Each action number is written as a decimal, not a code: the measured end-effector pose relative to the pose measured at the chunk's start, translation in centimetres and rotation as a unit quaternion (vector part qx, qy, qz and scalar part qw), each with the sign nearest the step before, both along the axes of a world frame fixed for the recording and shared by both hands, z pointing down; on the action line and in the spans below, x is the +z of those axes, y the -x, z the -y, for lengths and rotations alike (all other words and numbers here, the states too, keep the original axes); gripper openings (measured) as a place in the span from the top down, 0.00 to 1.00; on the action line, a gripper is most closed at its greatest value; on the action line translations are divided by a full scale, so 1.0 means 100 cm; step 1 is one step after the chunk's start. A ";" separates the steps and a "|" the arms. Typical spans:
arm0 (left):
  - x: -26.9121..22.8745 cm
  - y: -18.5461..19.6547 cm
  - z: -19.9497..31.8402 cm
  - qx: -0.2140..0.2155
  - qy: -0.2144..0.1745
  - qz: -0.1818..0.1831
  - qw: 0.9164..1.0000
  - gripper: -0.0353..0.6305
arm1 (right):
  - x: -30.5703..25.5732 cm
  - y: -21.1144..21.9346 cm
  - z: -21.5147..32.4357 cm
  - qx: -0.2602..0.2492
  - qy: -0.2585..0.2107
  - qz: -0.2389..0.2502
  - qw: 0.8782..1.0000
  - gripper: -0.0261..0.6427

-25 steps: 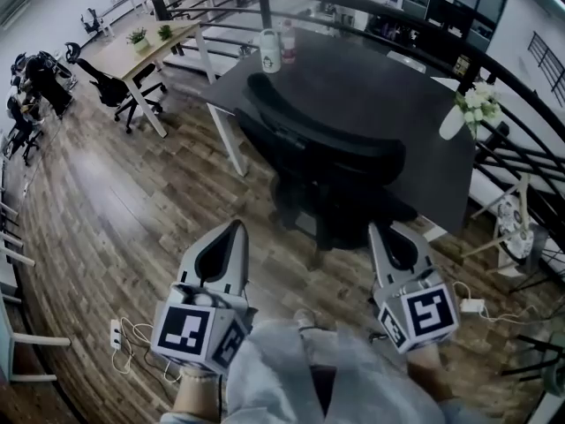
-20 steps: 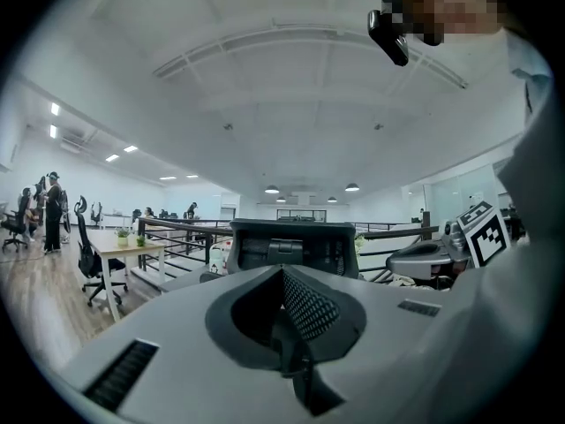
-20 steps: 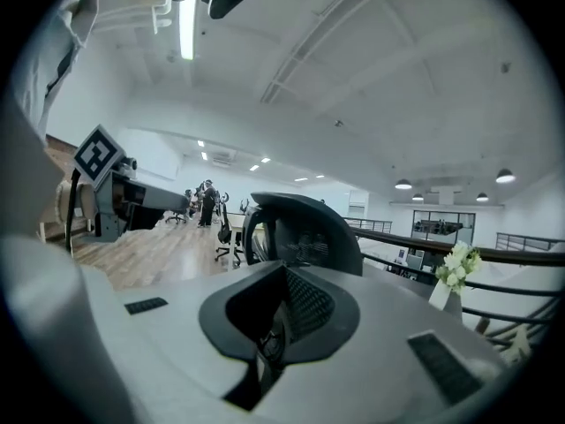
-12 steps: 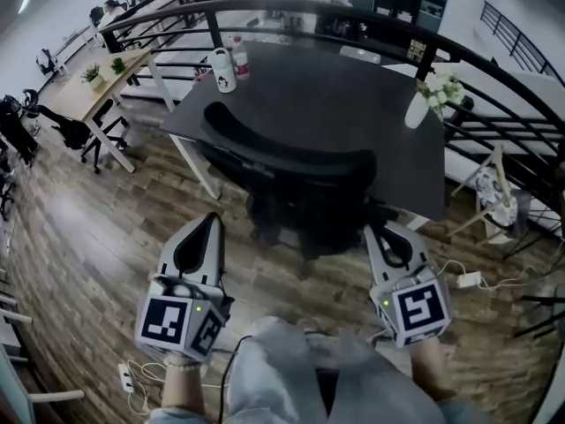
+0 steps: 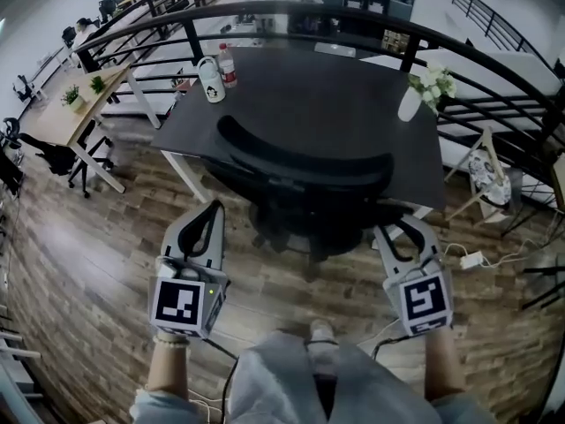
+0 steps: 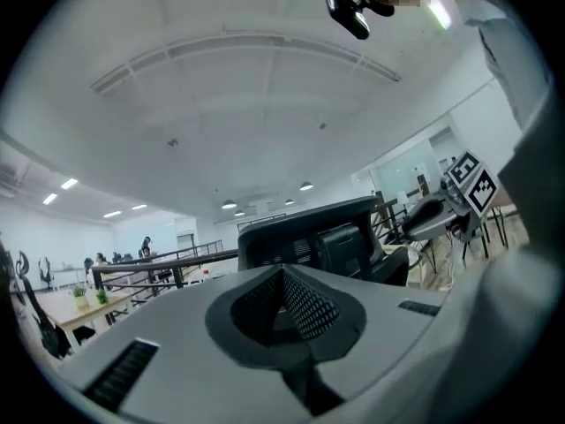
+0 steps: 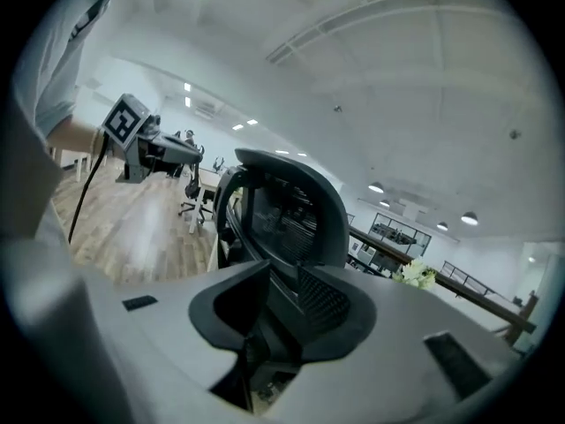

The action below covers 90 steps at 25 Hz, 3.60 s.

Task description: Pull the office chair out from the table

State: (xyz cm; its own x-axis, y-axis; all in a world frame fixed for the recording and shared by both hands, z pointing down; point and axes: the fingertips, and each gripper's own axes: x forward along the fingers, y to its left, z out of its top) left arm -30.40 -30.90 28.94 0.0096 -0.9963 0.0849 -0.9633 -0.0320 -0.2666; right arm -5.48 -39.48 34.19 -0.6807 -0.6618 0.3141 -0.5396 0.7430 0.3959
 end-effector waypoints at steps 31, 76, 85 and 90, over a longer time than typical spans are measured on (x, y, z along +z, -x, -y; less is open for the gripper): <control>0.124 0.078 0.113 0.160 0.181 0.488 0.839 0.60 | 0.083 0.005 0.052 -0.025 -0.050 -0.364 0.930 0.58; 0.141 0.074 0.121 0.172 0.192 0.568 0.782 0.65 | 0.087 0.003 0.053 0.046 -0.081 -0.427 0.899 0.68; 0.141 0.068 0.082 0.170 0.194 0.557 0.790 0.65 | 0.088 0.000 0.014 0.035 -0.094 -0.414 0.905 0.67; 0.143 0.068 0.053 0.147 0.198 0.556 0.794 0.65 | 0.089 -0.003 -0.016 0.036 -0.103 -0.410 0.906 0.67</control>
